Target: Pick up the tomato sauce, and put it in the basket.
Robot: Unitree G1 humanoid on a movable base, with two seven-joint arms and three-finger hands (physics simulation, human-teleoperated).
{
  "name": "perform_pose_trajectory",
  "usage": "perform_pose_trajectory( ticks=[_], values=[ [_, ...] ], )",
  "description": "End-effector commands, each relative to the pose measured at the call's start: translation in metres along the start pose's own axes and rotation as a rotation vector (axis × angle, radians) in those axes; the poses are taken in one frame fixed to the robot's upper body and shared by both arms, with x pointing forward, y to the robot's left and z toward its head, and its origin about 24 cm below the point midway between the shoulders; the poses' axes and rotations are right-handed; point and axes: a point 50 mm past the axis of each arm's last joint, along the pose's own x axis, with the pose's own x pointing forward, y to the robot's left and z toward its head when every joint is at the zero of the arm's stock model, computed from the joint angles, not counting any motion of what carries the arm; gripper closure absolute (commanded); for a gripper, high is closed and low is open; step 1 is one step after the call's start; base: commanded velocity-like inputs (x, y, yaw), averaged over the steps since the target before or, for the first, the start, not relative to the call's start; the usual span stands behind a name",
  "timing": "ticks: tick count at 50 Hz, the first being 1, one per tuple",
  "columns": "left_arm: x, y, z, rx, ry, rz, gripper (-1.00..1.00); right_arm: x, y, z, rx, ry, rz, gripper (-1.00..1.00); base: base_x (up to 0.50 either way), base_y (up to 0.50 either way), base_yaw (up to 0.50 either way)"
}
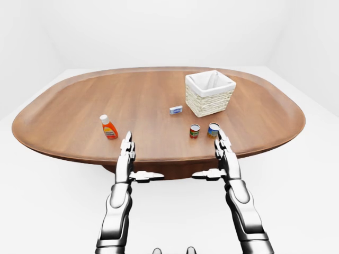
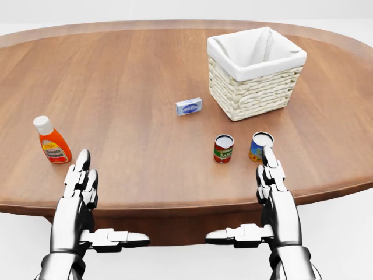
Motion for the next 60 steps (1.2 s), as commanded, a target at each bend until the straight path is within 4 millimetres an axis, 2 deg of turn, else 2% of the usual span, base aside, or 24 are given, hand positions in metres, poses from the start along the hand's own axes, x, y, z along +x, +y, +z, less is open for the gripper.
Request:
perform_pose_trajectory(
  ticks=[1, 10, 13, 16, 17, 20, 23, 26, 30, 31, 34, 36, 38, 49, 60],
  values=[
    [-0.001, 0.006, 0.002, 0.003, -0.005, -0.001, -1.0, 0.0, -0.008, 0.001, -0.01, 0.002, -0.007, -1.0, 0.0, 0.0, 0.0],
    [-0.001, 0.007, 0.002, 0.004, -0.005, -0.001, -1.0, 0.001, -0.009, 0.004, -0.01, -0.007, -0.013, -1.0, 0.0, 0.0, 0.0],
    [0.001, 0.012, 0.005, 0.009, -0.013, 0.015, -1.0, -0.001, -0.013, 0.016, -0.009, -0.03, -0.027, -1.0, 0.0, 0.0, 0.0],
    [0.001, 0.025, 0.021, 0.012, -0.04, 0.058, -1.0, -0.007, -0.025, 0.043, -0.031, -0.129, -0.074, -1.0, 0.0, 0.0, 0.0],
    [-0.004, 0.03, 0.044, 0.042, -0.132, 0.077, -1.0, -0.015, -0.035, 0.064, -0.042, -0.22, -0.106, -1.0, 0.0, 0.0, 0.0],
    [-0.008, 0.04, 0.071, 0.054, -0.246, 0.125, -1.0, -0.028, -0.052, 0.093, -0.056, -0.348, -0.168, -1.0, 0.0, 0.0, 0.0],
    [-0.013, 0.065, 0.097, 0.037, -0.359, 0.228, -1.0, -0.051, -0.08, 0.132, -0.062, -0.531, -0.269, -1.0, 0.0, 0.0, 0.0],
    [-0.016, 0.085, 0.114, 0.034, -0.427, 0.305, -1.0, -0.075, -0.1, 0.16, -0.083, -0.668, -0.352, -1.0, 0.0, 0.0, 0.0],
    [-0.022, 0.099, 0.125, -0.001, -0.481, 0.377, -1.0, -0.097, -0.117, 0.177, -0.106, -0.761, -0.416, -1.0, 0.0, 0.0, 0.0],
    [-0.026, 0.107, 0.132, -0.039, -0.516, 0.413, -1.0, -0.107, -0.125, 0.184, -0.109, -0.801, -0.453, -1.0, 0.0, 0.0, 0.0],
    [-0.032, 0.117, 0.142, -0.036, -0.555, 0.438, -1.0, -0.122, -0.147, 0.177, -0.098, -0.766, -0.538, -1.0, 0.0, 0.0, 0.0],
    [-0.037, 0.127, 0.153, -0.025, -0.599, 0.484, -1.0, -0.129, -0.155, 0.177, -0.088, -0.771, -0.573, -1.0, 0.0, 0.0, 0.0],
    [-0.041, 0.135, 0.156, -0.087, -0.625, 0.505, -1.0, -0.135, -0.162, 0.18, -0.081, -0.787, -0.601, -1.0, 0.0, 0.0, 0.0],
    [-0.055, 0.16, 0.156, -0.161, -0.632, 0.688, -1.0, -0.148, -0.176, 0.181, -0.049, -0.799, -0.653, -1.0, 0.0, 0.0, 0.0],
    [-0.054, 0.161, 0.153, -0.161, -0.613, 0.696, -1.0, -0.149, -0.177, 0.179, -0.038, -0.789, -0.658, -1.0, 0.0, 0.0, 0.0]
  ],
)
